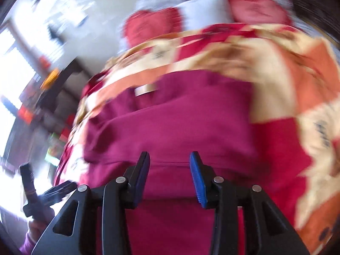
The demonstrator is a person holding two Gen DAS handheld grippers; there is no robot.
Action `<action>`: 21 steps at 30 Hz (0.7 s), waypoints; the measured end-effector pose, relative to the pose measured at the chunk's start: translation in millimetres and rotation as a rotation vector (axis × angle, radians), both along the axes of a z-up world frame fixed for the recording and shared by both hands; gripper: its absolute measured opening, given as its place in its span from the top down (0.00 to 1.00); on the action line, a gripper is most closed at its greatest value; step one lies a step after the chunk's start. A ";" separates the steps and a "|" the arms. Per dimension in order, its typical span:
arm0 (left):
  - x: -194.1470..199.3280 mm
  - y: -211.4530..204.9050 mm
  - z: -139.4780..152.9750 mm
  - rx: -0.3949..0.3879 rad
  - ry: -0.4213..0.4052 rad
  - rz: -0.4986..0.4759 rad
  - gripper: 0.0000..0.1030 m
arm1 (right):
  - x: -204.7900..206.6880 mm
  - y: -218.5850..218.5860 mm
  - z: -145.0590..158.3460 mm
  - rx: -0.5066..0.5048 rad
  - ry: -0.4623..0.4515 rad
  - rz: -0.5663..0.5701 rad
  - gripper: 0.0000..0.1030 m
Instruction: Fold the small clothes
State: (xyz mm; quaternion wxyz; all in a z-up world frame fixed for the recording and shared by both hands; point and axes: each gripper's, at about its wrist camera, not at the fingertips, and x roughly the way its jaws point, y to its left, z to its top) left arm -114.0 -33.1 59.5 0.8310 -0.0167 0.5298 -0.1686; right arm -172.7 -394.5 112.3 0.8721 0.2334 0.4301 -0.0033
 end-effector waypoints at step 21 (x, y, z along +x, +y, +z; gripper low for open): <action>-19.4 71.5 -10.3 -0.070 0.013 0.119 0.31 | 135.1 123.0 -43.6 0.153 0.015 0.138 1.00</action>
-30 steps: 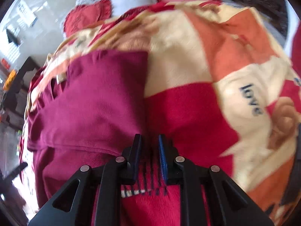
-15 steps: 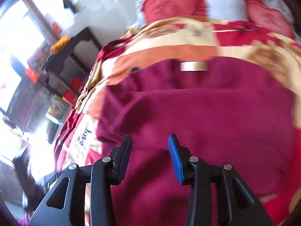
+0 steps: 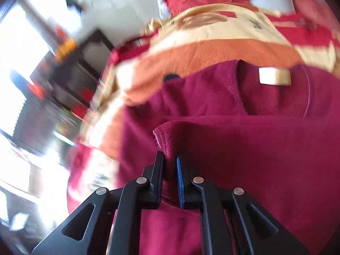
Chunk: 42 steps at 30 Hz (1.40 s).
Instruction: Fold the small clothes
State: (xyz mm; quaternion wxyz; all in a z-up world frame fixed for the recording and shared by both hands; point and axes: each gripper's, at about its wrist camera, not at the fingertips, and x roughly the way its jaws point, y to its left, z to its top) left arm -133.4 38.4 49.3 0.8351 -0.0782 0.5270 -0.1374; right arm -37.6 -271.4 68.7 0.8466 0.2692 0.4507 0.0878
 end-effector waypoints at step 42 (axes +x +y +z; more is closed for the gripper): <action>-130.2 -24.9 -19.4 -0.025 0.129 -0.206 0.15 | -384.8 -114.2 1.4 -0.133 0.122 0.032 1.00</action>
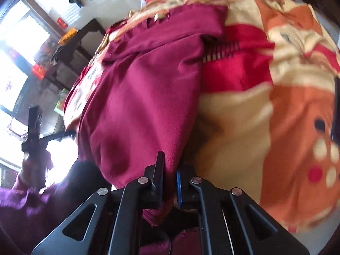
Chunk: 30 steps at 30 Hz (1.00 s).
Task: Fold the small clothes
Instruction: 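Hold the sweater hem with the right tool while the left tool grips the hem beside it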
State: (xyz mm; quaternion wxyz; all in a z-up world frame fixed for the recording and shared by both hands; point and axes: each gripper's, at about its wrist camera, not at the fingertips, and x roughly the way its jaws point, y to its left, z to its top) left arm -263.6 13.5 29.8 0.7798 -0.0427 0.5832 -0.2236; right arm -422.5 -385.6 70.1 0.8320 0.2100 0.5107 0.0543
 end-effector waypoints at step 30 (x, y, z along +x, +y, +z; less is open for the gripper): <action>-29.5 -34.4 -10.6 0.155 -0.062 -0.116 0.22 | 0.2 -4.4 -32.7 0.126 0.013 -0.084 0.90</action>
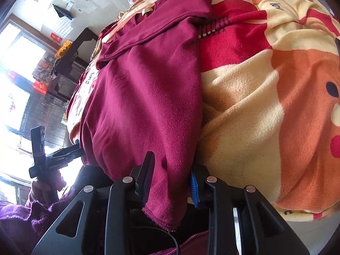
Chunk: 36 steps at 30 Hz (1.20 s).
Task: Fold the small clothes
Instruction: 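Hold the sweater hem with the right tool while the left tool grips the hem beside it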
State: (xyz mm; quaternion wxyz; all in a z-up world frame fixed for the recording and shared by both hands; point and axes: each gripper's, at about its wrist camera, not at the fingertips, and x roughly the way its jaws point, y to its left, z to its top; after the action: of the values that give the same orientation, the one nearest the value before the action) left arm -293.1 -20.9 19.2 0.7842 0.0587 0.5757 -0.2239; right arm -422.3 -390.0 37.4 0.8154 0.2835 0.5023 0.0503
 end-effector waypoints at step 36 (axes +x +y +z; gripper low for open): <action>-1.7 23.4 -4.8 -0.062 0.078 0.012 0.43 | -5.8 9.8 -4.8 0.068 -0.001 0.078 0.90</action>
State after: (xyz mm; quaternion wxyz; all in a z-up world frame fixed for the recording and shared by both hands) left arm -294.8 2.5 14.4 0.7638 0.0221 0.5990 -0.2393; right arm -428.1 -380.2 32.6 0.8029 0.2911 0.5107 0.0992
